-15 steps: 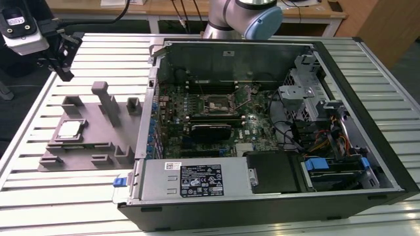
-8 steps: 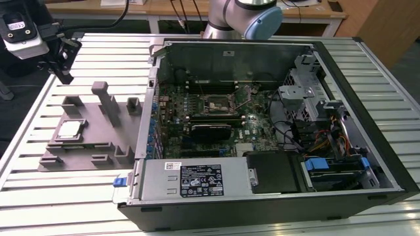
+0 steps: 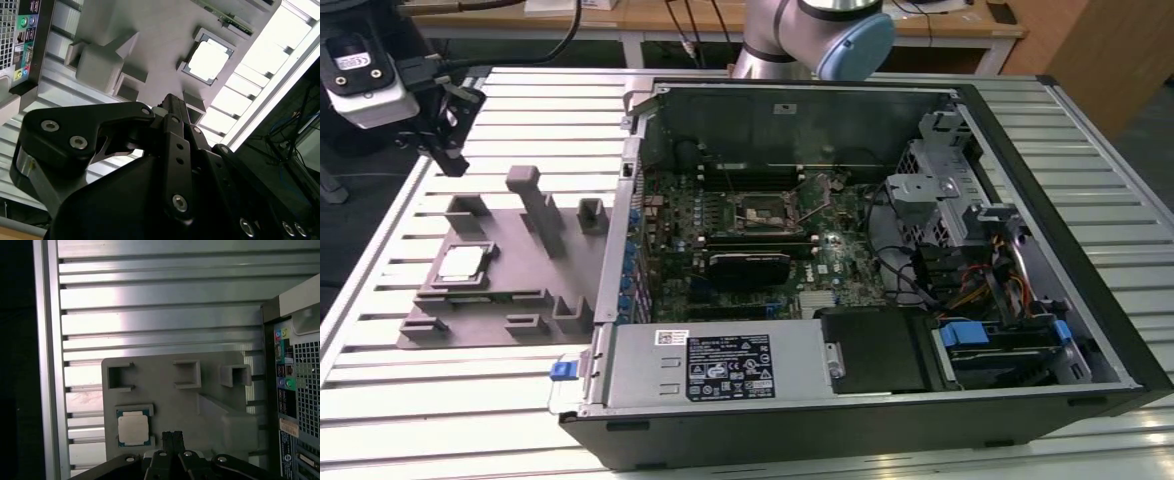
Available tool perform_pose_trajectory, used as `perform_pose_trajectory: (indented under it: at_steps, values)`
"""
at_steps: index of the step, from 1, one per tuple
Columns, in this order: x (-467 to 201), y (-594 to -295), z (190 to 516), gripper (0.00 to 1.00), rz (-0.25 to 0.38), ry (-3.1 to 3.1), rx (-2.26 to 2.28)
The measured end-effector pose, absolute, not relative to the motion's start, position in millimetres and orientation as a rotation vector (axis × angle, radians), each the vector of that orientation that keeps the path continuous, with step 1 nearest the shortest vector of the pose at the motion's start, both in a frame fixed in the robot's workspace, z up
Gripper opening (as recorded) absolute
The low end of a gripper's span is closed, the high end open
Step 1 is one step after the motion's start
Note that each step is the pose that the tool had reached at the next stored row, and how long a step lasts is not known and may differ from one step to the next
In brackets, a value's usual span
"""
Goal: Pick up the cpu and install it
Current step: 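Reach for the cpu, then pick up the cpu and move it towards the insertion slot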
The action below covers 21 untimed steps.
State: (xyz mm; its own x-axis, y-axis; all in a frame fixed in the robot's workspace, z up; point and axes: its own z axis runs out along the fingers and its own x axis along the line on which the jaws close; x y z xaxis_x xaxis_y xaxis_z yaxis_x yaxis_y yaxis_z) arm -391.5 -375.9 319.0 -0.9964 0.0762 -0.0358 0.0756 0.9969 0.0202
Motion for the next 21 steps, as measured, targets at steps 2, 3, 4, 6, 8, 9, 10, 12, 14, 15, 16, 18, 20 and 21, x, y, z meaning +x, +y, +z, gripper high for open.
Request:
perform_pose_trajectory:
  at_steps: [2, 3, 4, 6, 8, 9, 10, 12, 14, 15, 16, 18, 20, 21]
  values:
    - [-391.8, -377.3, 317.9, 0.11, 0.029, 3.103, 0.118]
    - [-391.9, -378.0, 317.3, 0.11, 0.029, 3.103, 0.118]
    - [-392.1, -378.7, 316.7, 0.11, 0.029, 3.103, 0.118]
    - [-392.6, -379.6, 315.4, 0.11, 0.029, 3.102, 0.118]
    - [-393.2, -380.4, 314.2, 0.11, 0.029, 3.103, 0.118]
    - [-393.5, -380.8, 313.5, 0.11, 0.029, 3.102, 0.118]
    - [-393.8, -381.2, 312.9, 0.11, 0.029, 3.103, 0.118]
    - [-394.3, -381.6, 312.0, 0.11, 0.029, 3.102, 0.118]
    - [-394.5, -381.7, 312.0, 0.11, 0.029, 3.103, 0.118]
    - [-394.5, -381.7, 312.0, 0.11, 0.029, 3.103, 0.118]
    - [-394.7, -381.7, 312.0, 0.11, 0.029, 3.103, 0.118]
    - [-394.9, -381.7, 311.9, 0.11, 0.029, 3.103, 0.118]
    - [-395.1, -381.7, 311.5, 0.11, 0.029, 3.102, 0.118]
    - [-395.5, -381.7, 311.1, 0.11, 0.029, 3.102, 0.118]
